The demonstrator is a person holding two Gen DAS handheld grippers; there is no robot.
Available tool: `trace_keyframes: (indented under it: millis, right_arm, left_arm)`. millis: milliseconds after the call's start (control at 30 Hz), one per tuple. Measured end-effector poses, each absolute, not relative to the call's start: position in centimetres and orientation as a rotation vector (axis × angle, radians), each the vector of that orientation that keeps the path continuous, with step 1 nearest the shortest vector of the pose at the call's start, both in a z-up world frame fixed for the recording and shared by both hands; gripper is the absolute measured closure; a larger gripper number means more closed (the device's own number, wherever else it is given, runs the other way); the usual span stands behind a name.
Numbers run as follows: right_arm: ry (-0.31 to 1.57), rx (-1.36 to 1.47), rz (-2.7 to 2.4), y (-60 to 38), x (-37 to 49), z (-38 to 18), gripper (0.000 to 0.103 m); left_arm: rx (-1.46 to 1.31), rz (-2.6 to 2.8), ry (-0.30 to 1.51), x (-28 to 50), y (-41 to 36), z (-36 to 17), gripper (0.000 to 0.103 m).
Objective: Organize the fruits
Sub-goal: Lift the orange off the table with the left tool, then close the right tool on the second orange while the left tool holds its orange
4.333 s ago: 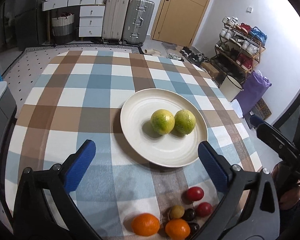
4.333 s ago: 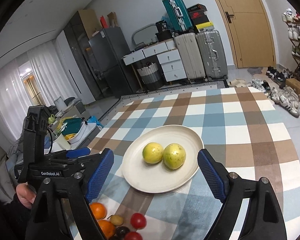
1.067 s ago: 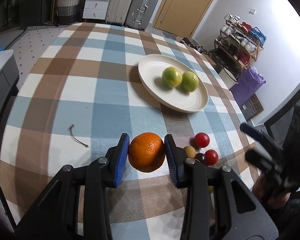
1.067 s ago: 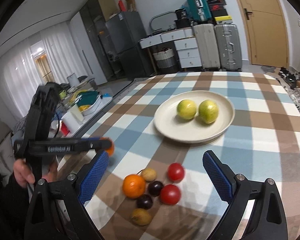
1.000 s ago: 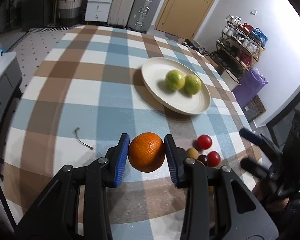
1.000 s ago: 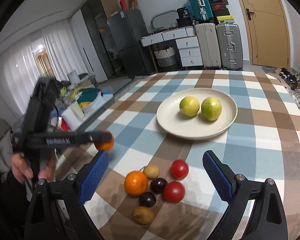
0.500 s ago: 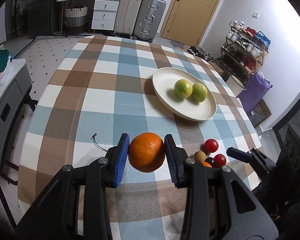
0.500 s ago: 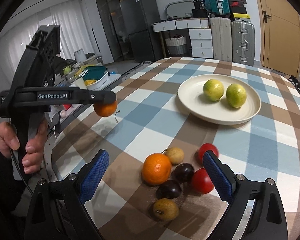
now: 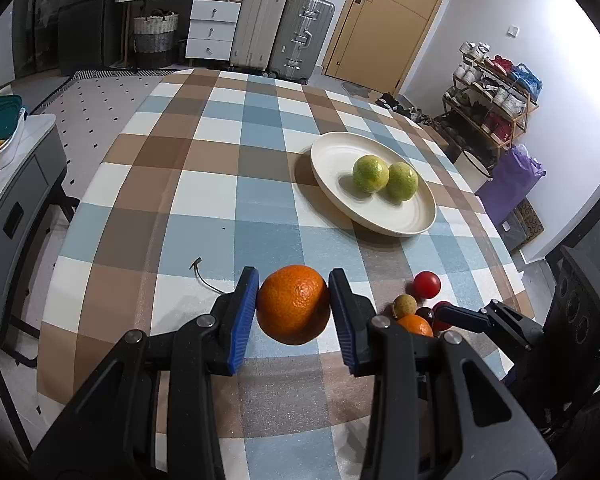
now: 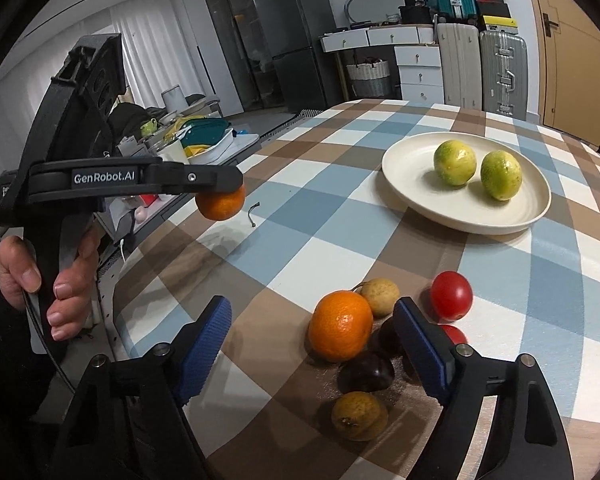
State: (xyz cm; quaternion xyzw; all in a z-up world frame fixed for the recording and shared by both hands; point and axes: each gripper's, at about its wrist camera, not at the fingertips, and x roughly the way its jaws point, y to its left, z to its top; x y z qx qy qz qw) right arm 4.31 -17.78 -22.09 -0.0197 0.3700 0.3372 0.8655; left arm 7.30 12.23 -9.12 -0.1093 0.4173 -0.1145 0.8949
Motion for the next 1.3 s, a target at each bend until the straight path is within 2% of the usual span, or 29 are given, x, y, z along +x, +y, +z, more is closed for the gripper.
trace_keyframes:
  millis: [533, 733, 1300]
  right_arm:
    - [0.786, -0.127, 0.660, -16.9, 4.7, -23.1, 0.050]
    - [0.784, -0.130, 0.629, -17.3, 5.0, -23.3, 0.068]
    - [0.734, 0.016, 0.682, -19.5, 5.4, -21.1, 0.069]
  left_arm:
    - [-0.225, -0.229, 0.874, 7.1, 12.5, -9.9, 0.070]
    - [-0.229, -0.228, 0.879, 7.3, 12.6, -10.4, 0.070]
    - [-0.206, -0.238, 0.891, 7.9, 11.4, -10.0, 0.070]
